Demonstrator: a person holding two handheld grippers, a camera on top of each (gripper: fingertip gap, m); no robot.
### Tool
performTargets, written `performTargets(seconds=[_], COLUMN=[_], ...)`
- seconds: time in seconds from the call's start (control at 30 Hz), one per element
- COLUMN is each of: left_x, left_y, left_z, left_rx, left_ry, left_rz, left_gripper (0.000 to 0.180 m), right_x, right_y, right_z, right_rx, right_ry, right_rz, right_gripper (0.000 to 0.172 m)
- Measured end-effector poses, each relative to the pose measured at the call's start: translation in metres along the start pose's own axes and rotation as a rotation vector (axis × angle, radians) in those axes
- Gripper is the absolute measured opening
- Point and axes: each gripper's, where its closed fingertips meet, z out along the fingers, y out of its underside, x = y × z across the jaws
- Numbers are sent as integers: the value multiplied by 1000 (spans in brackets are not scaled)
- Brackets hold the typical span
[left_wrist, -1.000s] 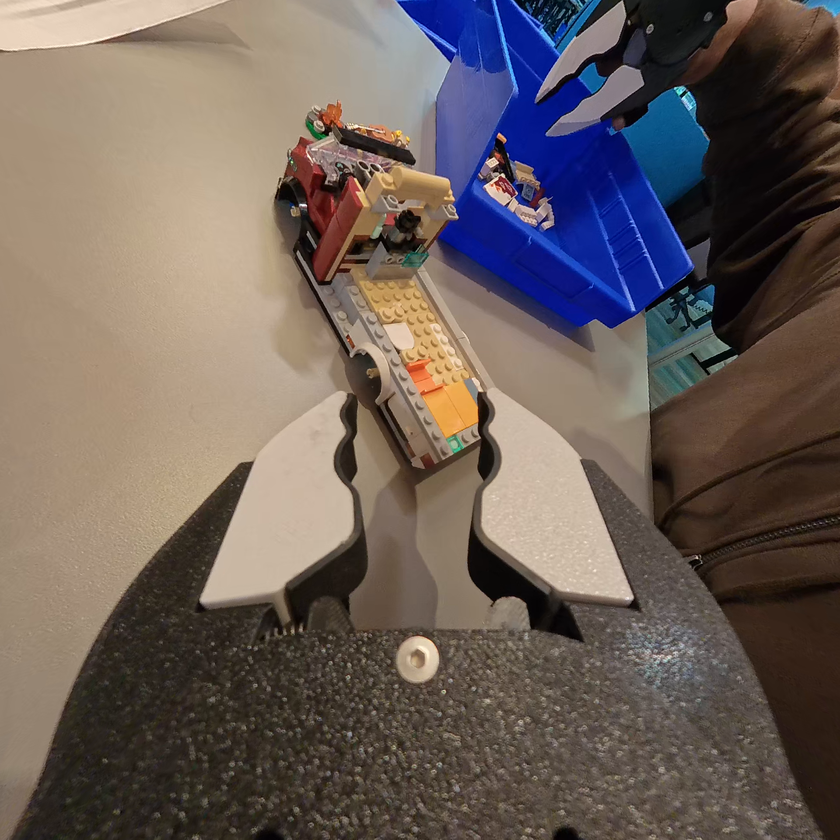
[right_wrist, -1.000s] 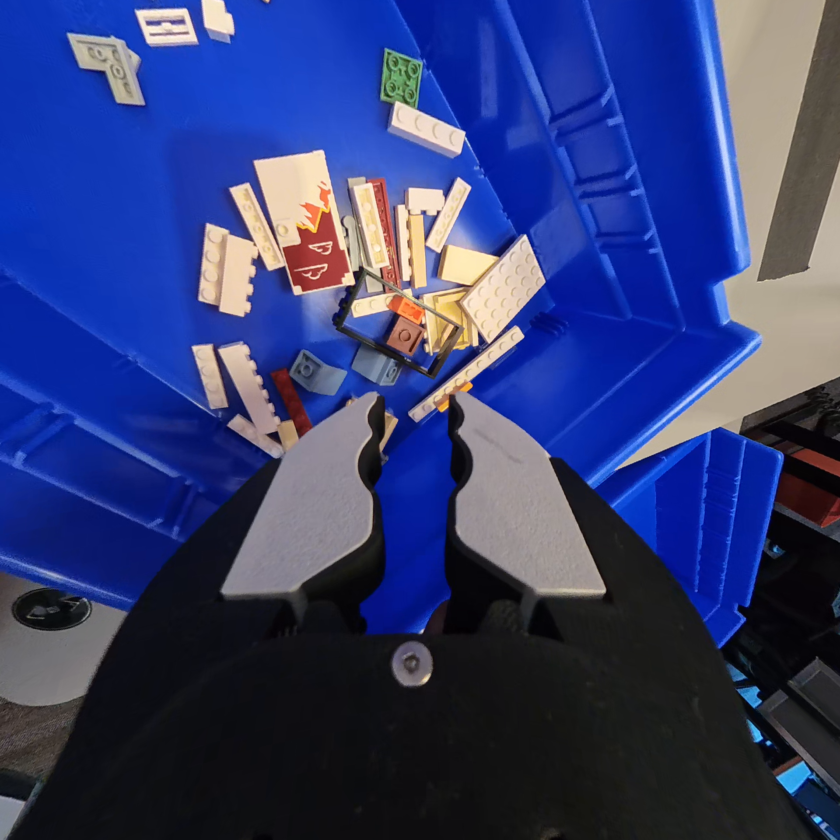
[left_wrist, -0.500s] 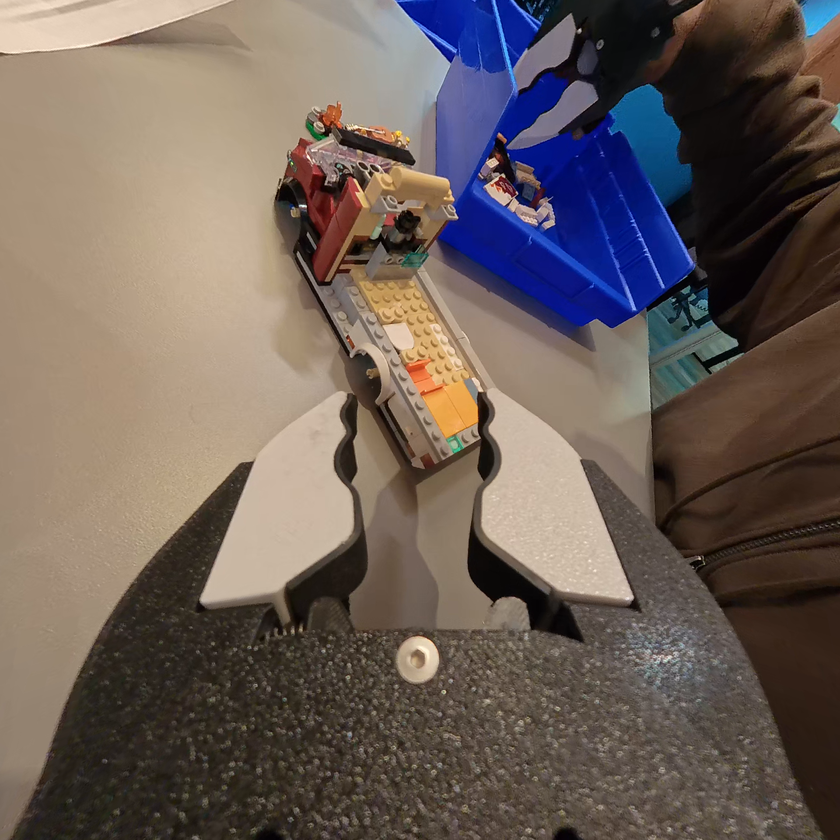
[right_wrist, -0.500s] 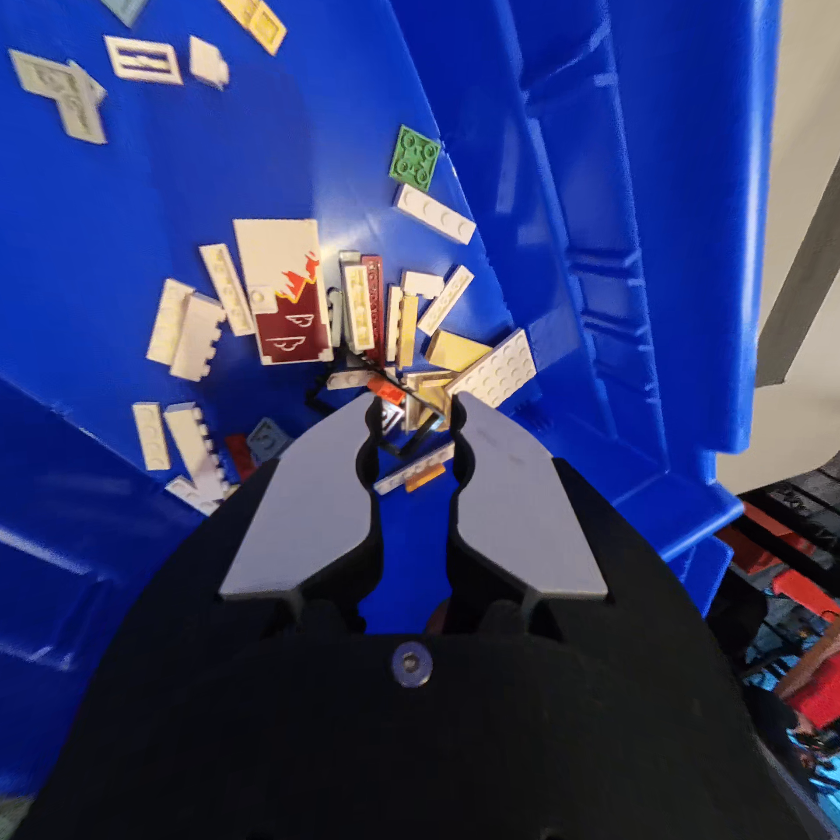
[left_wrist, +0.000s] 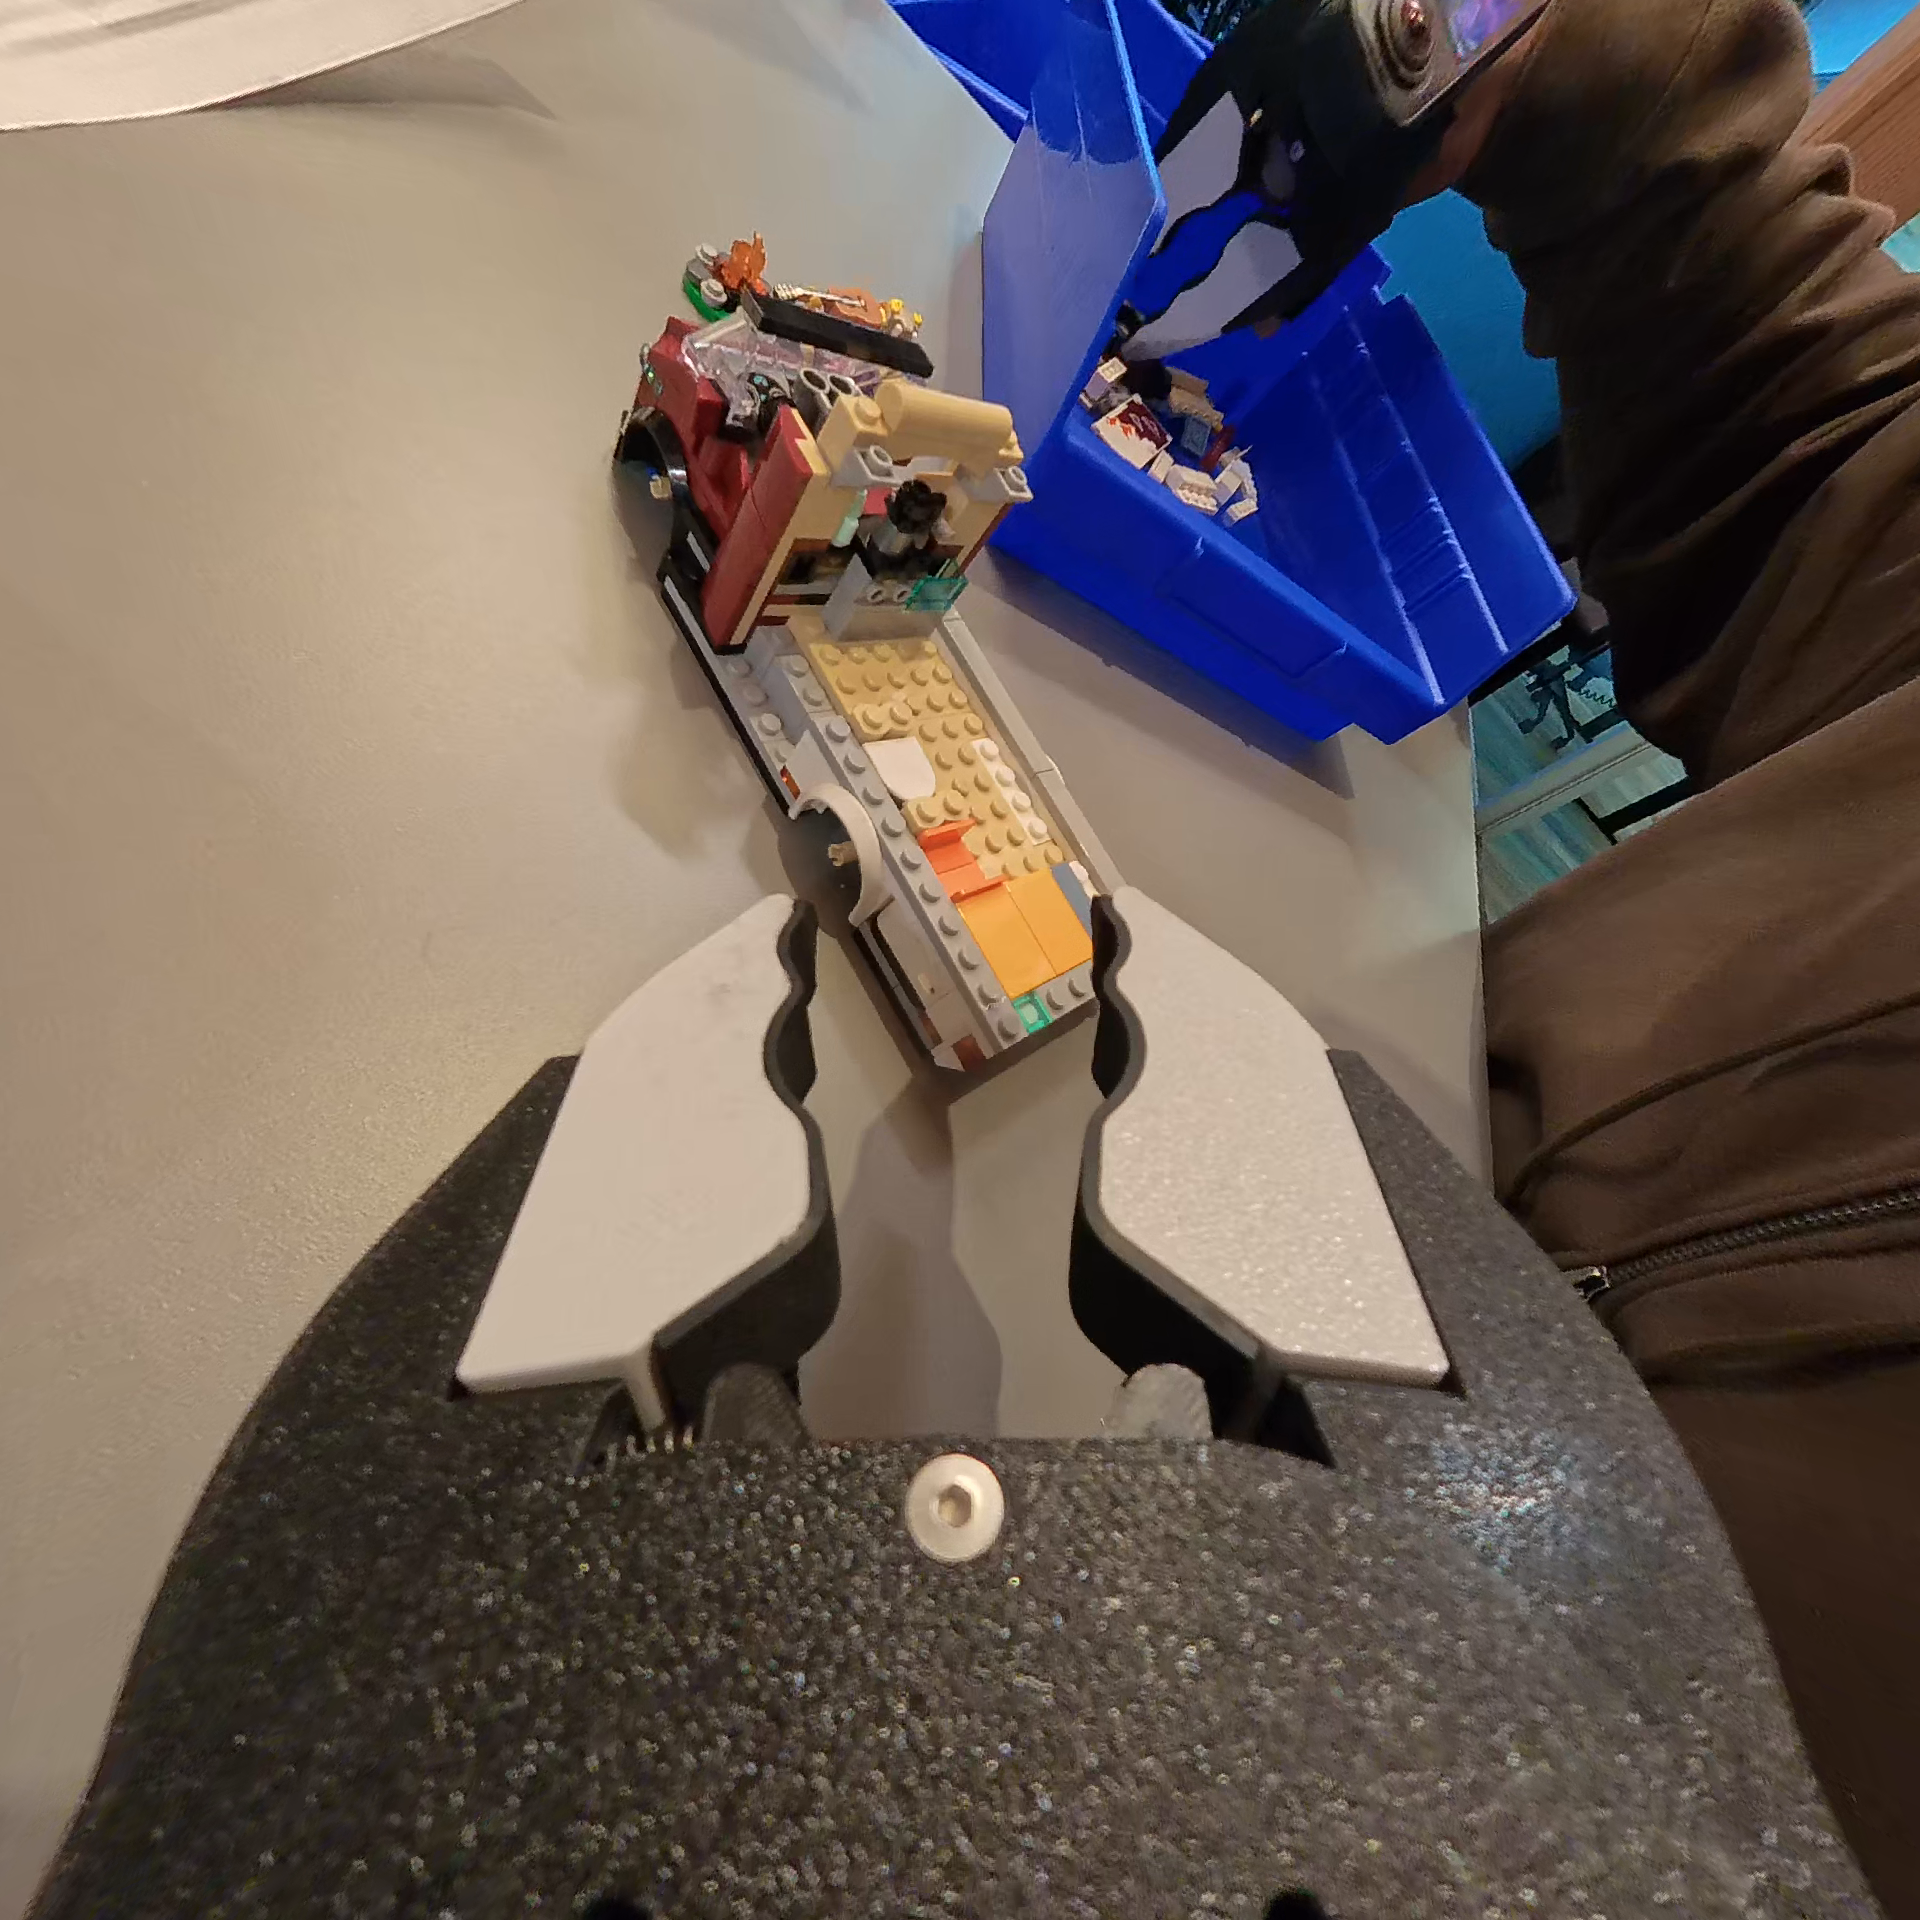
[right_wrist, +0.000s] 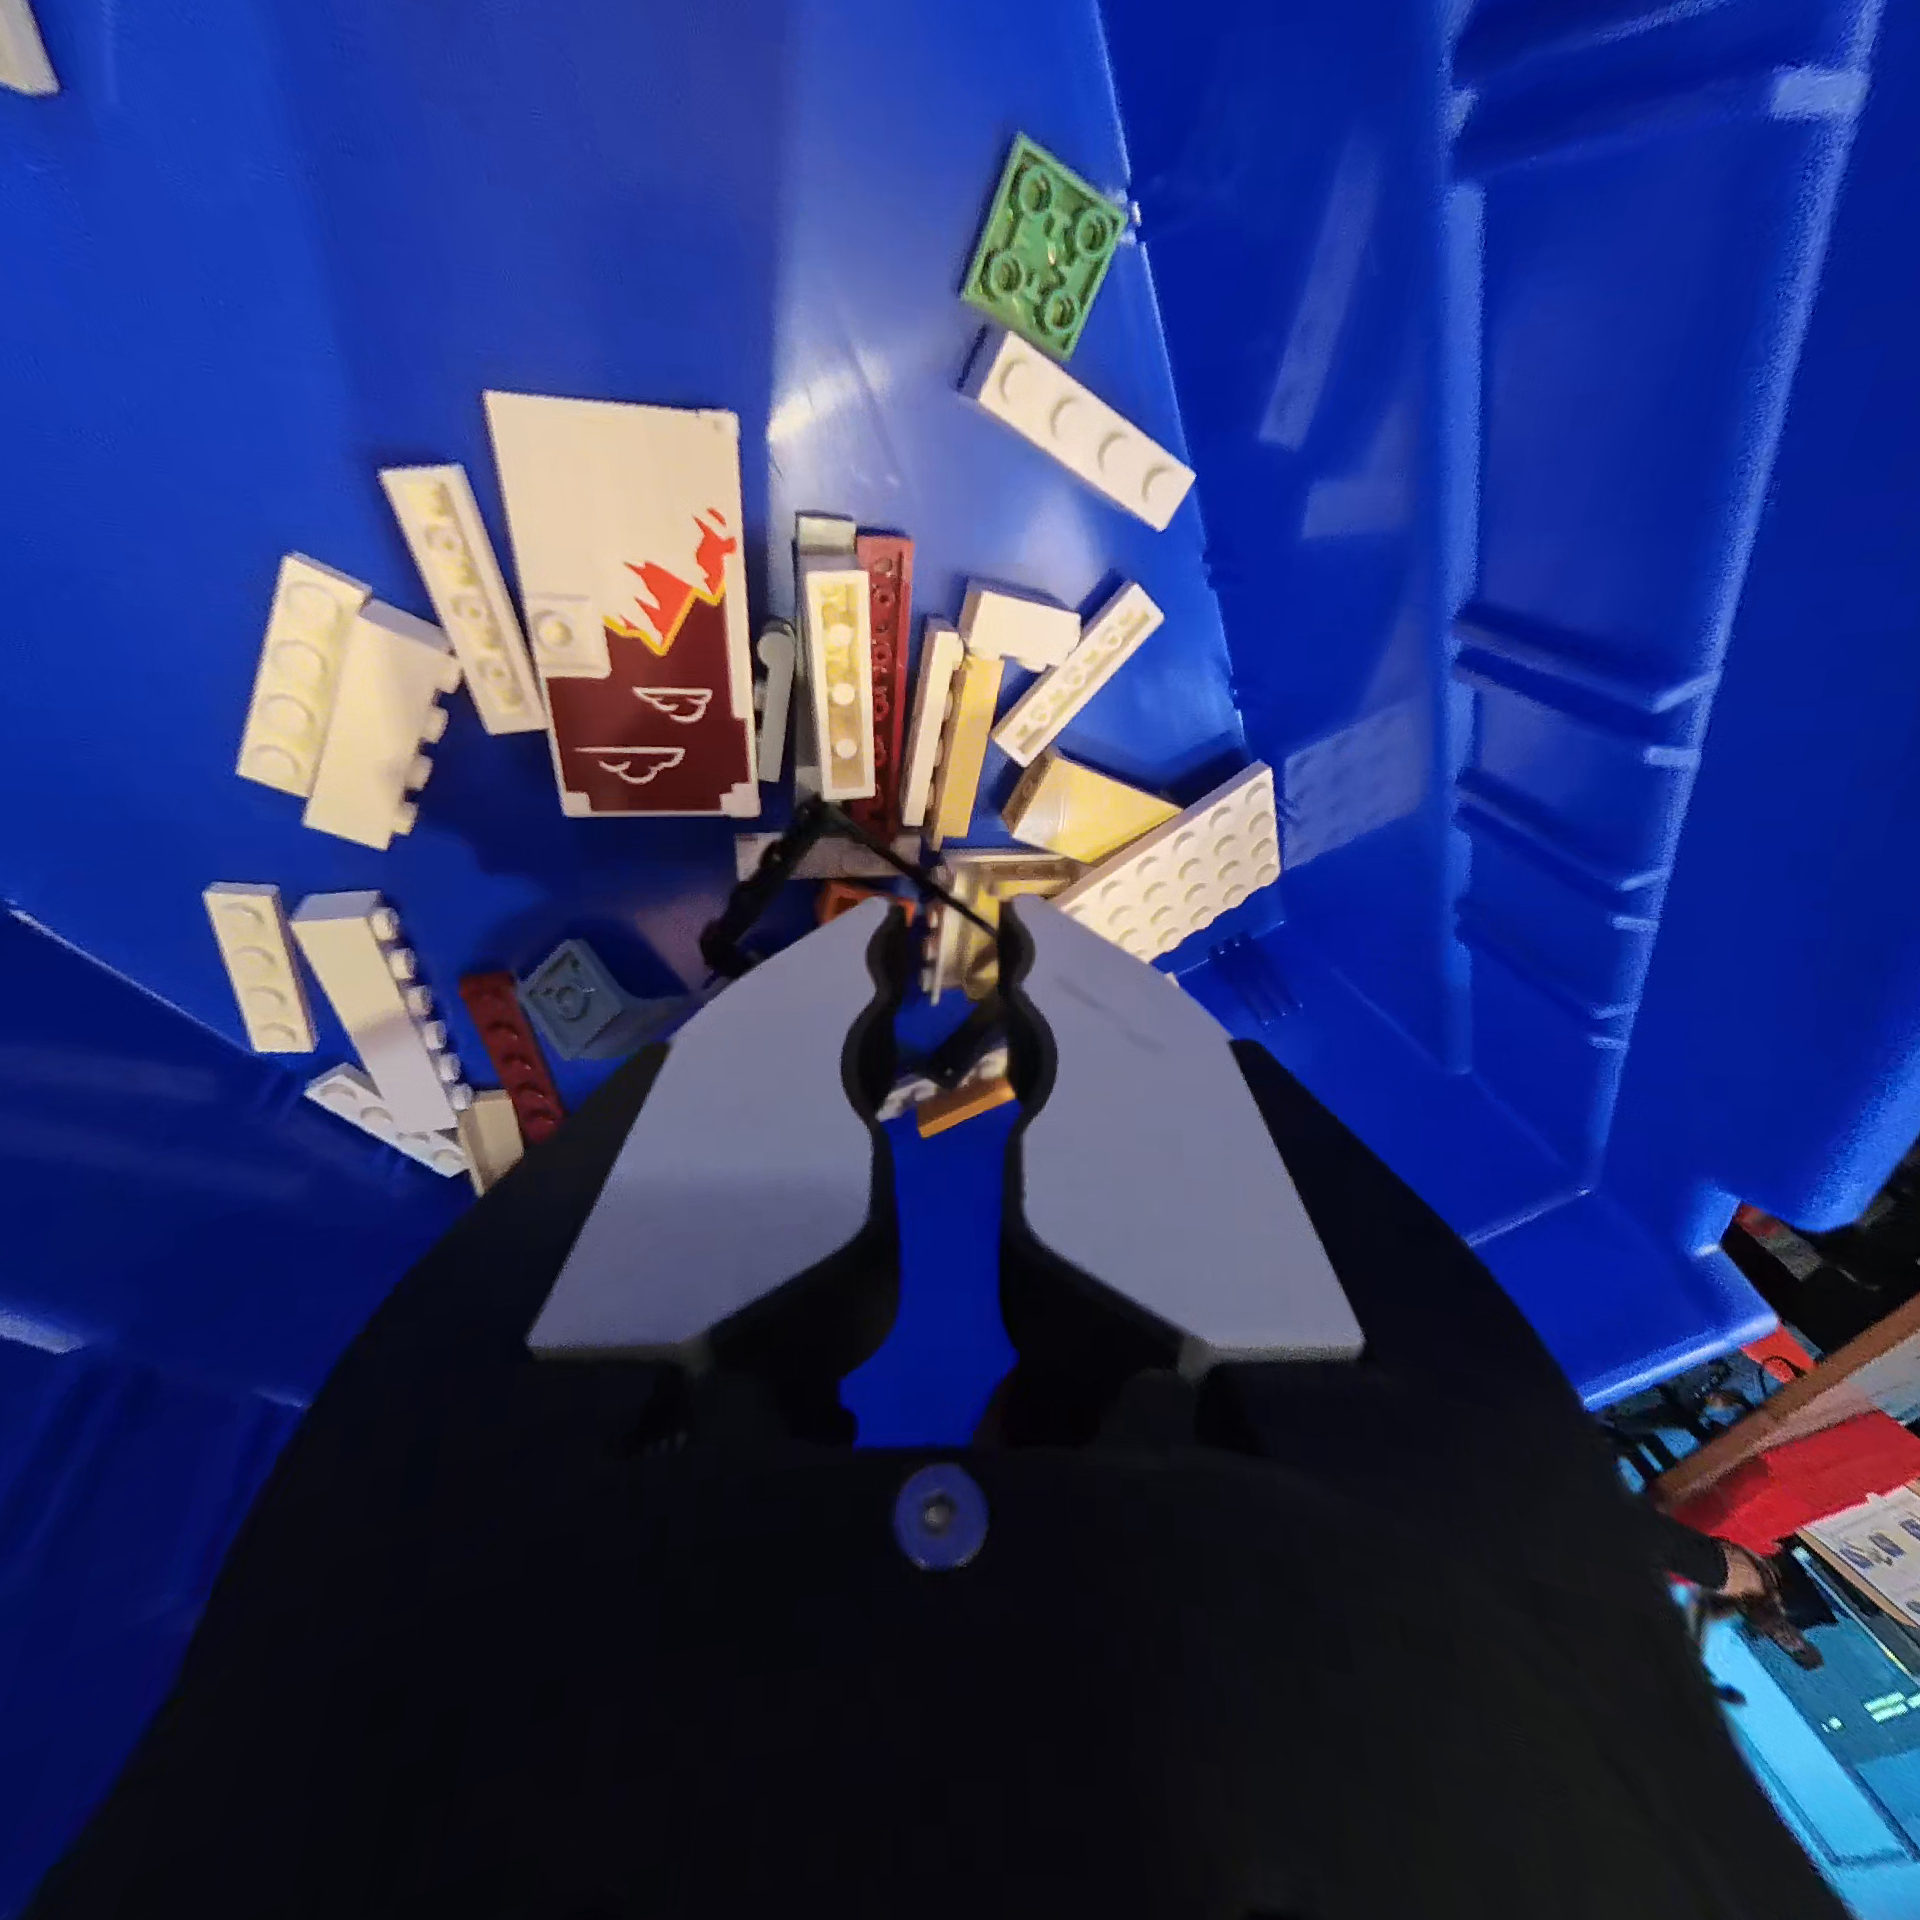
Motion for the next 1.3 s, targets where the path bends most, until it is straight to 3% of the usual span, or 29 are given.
performTargets(seconds=[0.1,0.3,0.67,0.77,0.83,1.3], left_x=[0,1,4,5,5,4], left_y=[0,0,2,3,4,3], left_z=[0,-1,-1,0,0,-1], left_rx=[0,4,-6,-12,-14,-8], left_ry=[2,3,12,12,12,12], left_rz=[2,5,15,17,18,12], left_gripper=[52,52,52,52,52,52], right_x=[0,-2,-34,-59,-63,-27], right_y=[-1,-3,13,12,10,-44], right_z=[3,0,-33,-38,-38,-7], right_rx=[-24,-61,-4,14,9,127], right_ry=[5,-4,-124,-255,-274,-202], right_rz=[-13,-48,86,114,109,51], right_gripper=[23,4,3,4,18,16])
